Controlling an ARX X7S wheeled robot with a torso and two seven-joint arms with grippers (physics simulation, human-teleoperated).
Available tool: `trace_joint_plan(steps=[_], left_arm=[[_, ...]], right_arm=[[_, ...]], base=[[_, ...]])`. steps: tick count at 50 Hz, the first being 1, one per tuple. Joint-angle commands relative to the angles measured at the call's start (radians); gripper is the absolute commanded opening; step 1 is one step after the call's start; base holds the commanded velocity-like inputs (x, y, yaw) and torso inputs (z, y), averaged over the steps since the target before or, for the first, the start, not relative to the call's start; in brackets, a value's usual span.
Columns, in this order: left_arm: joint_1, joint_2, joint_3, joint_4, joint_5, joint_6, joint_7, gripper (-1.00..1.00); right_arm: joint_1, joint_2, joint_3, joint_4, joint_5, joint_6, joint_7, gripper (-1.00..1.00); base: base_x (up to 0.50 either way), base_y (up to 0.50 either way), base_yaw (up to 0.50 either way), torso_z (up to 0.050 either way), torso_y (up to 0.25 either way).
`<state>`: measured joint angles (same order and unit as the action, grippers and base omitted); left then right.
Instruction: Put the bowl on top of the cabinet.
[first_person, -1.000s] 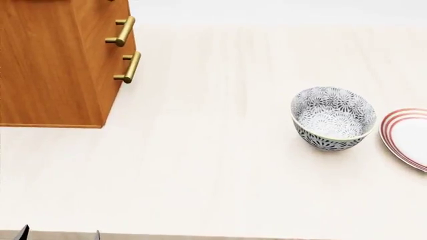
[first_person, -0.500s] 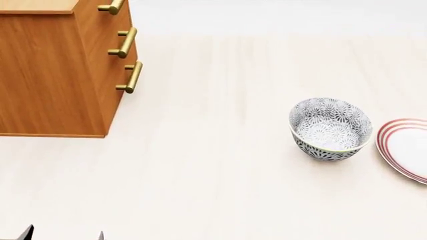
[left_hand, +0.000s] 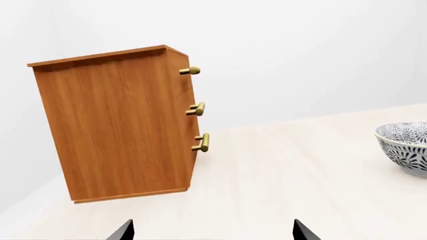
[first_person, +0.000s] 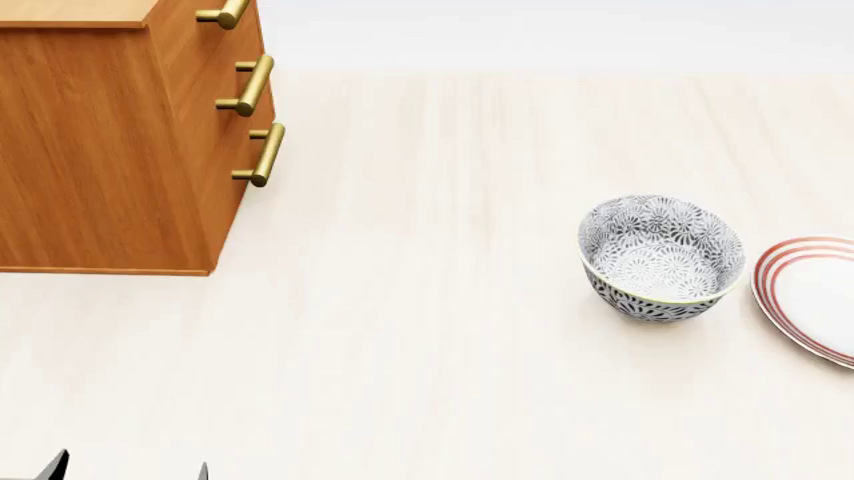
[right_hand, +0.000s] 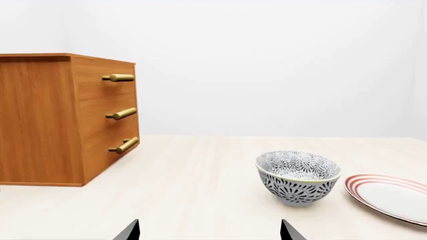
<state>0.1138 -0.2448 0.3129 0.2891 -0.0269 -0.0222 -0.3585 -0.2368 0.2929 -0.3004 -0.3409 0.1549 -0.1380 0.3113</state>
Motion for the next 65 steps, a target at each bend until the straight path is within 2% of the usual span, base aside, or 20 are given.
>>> trace_joint_plan(steps=[1,7,10,15,19,23,26,65], left_arm=[[-0.004,0.02,-0.021,0.015,0.007,-0.038,0.006,1.0],[-0.021,0.04,-0.038,0.039,-0.005,-0.143,-0.026,1.0],[-0.023,0.039,-0.031,0.041,0.0,-0.137,-0.028,1.0],[-0.027,0.028,-0.057,0.079,-0.141,-0.202,0.053,1.0],[-0.018,0.016,-0.06,0.095,-0.165,-0.19,0.071,1.0],[-0.005,0.007,-0.037,0.094,-0.093,-0.124,0.046,1.0],[-0.007,0.007,-0.027,0.104,-0.044,-0.171,0.006,1.0],[-0.011,-0.004,-0.017,0.092,-0.067,-0.16,-0.014,1.0]], right_arm=[[0.003,-0.003,0.011,0.0,0.011,0.01,-0.041,1.0],[0.003,0.001,0.008,-0.001,0.013,0.008,-0.04,1.0],[0.003,0.003,0.006,-0.002,0.012,0.005,-0.041,1.0],[0.001,0.007,0.006,-0.004,0.015,0.004,-0.039,1.0],[0.002,0.008,0.004,-0.002,0.016,-0.001,-0.04,1.0],[0.004,0.008,0.002,0.003,0.015,-0.004,-0.038,1.0],[0.004,0.009,0.001,0.004,0.014,-0.005,-0.036,1.0],[0.008,0.019,-0.015,0.008,0.009,-0.011,-0.021,1.0]], base=[[0.0,0.0,0.0,0.0,0.0],[0.02,0.0,0.0,0.0,0.0],[0.03,0.0,0.0,0.0,0.0],[0.03,0.0,0.0,0.0,0.0],[0.12,0.0,0.0,0.0,0.0],[0.23,0.0,0.0,0.0,0.0],[0.28,0.0,0.0,0.0,0.0],[0.33,0.0,0.0,0.0,0.0]])
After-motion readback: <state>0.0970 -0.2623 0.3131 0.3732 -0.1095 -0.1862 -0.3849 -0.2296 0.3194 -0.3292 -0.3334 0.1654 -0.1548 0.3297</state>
